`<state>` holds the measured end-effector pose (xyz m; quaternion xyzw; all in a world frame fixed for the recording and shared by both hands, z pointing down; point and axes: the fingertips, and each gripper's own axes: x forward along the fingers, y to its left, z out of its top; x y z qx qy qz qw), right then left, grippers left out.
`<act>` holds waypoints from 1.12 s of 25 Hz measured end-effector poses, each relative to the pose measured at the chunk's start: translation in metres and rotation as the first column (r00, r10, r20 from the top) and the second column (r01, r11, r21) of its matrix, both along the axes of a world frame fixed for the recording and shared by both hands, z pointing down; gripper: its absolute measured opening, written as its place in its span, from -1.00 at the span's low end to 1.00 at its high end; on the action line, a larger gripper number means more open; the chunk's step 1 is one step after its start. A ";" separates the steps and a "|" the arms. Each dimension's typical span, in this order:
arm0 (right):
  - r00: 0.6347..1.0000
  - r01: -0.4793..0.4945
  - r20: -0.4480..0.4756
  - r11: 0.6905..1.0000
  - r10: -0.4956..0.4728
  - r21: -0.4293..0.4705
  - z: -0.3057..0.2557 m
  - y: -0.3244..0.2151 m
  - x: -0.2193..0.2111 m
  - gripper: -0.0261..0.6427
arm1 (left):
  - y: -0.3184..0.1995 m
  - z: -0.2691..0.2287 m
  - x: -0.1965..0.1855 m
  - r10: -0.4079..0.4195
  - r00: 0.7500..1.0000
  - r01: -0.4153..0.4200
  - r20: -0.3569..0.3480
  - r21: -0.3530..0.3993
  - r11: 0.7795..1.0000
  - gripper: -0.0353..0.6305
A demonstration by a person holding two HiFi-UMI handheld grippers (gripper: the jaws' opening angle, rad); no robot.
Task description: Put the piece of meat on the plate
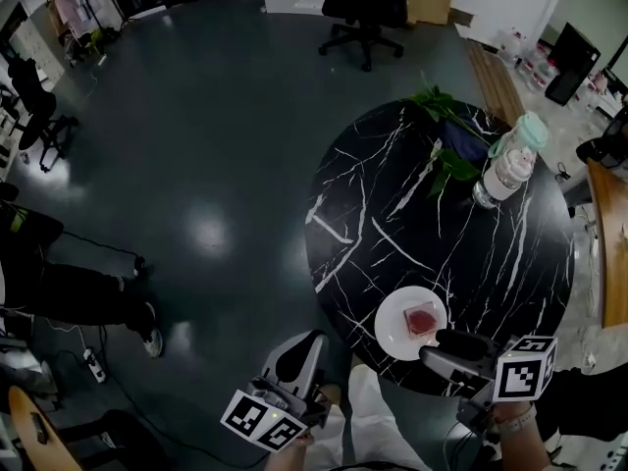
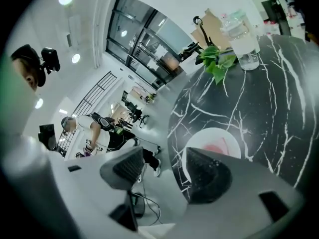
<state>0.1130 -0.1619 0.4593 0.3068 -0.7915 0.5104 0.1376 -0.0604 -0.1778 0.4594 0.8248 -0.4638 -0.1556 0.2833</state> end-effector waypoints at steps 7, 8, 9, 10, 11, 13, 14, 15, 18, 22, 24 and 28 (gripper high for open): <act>0.991 -0.061 0.131 0.978 0.036 0.200 -0.061 0.017 -0.007 -0.18 | 0.017 -0.029 0.000 0.045 0.999 -0.045 -0.002 0.025 0.999 -0.87; 0.989 -0.083 0.139 0.971 0.053 0.226 -0.068 0.021 -0.006 -0.18 | 0.022 -0.033 0.001 0.057 0.998 -0.057 -0.001 0.024 0.998 -0.87; 0.988 -0.103 0.141 0.963 0.069 0.250 -0.073 0.026 -0.006 -0.18 | 0.028 -0.039 0.000 0.063 0.998 -0.063 -0.002 0.020 0.998 -0.87; 0.987 -0.119 0.138 0.954 0.083 0.277 -0.077 0.033 -0.005 -0.18 | 0.034 -0.045 -0.002 0.062 0.998 -0.062 -0.006 0.018 0.998 -0.87; 0.986 -0.131 0.137 0.941 0.092 0.313 -0.081 0.038 -0.006 -0.18 | 0.038 -0.051 -0.004 0.056 0.998 -0.056 -0.011 0.024 0.998 -0.87; 0.982 -0.155 0.162 0.907 0.098 0.391 -0.096 0.042 -0.009 -0.18 | 0.037 -0.060 -0.007 0.057 0.998 -0.057 -0.004 0.052 0.997 -0.87; 0.978 -0.168 0.184 0.892 0.098 0.419 -0.103 0.045 -0.012 -0.18 | 0.036 -0.063 -0.004 0.072 0.997 -0.073 0.005 0.062 0.995 -0.87; 0.974 -0.179 0.205 0.881 0.096 0.439 -0.110 0.049 -0.015 -0.19 | 0.036 -0.066 0.000 0.092 0.996 -0.093 0.011 0.068 0.993 -0.87; 0.974 -0.186 0.202 0.857 0.098 0.481 -0.118 0.064 -0.019 -0.25 | 0.036 -0.079 0.015 0.140 0.990 -0.140 0.008 0.091 0.986 -0.87; 0.981 -0.190 0.137 0.805 0.137 0.562 -0.130 0.076 -0.013 -0.78 | 0.043 -0.097 0.037 0.214 0.977 -0.215 0.022 0.134 0.967 -0.87; 0.984 -0.179 0.107 0.778 0.143 0.603 -0.139 0.083 -0.012 -0.87 | 0.049 -0.101 0.045 0.242 0.970 -0.242 0.022 0.137 0.960 -0.87; 0.987 -0.145 0.048 0.720 0.153 0.679 -0.155 0.096 -0.011 -0.89 | 0.060 -0.106 0.049 0.251 0.968 -0.248 0.000 0.137 0.959 -0.87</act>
